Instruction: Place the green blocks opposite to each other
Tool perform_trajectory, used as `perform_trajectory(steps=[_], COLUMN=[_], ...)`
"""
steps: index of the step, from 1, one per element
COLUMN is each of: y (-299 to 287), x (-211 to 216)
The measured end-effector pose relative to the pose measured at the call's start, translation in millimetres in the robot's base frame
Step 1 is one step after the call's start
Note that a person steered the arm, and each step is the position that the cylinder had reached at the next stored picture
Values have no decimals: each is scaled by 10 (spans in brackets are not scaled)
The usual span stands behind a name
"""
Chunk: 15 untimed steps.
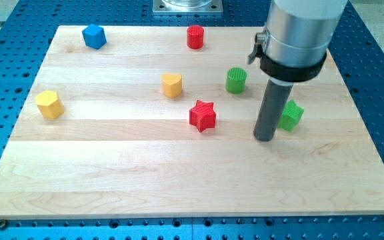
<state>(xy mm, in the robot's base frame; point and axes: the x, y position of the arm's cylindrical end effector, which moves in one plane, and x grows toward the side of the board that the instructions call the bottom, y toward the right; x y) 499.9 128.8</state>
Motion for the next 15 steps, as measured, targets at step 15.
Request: perform_trajectory(steps=[15], y=[-374], x=[-769])
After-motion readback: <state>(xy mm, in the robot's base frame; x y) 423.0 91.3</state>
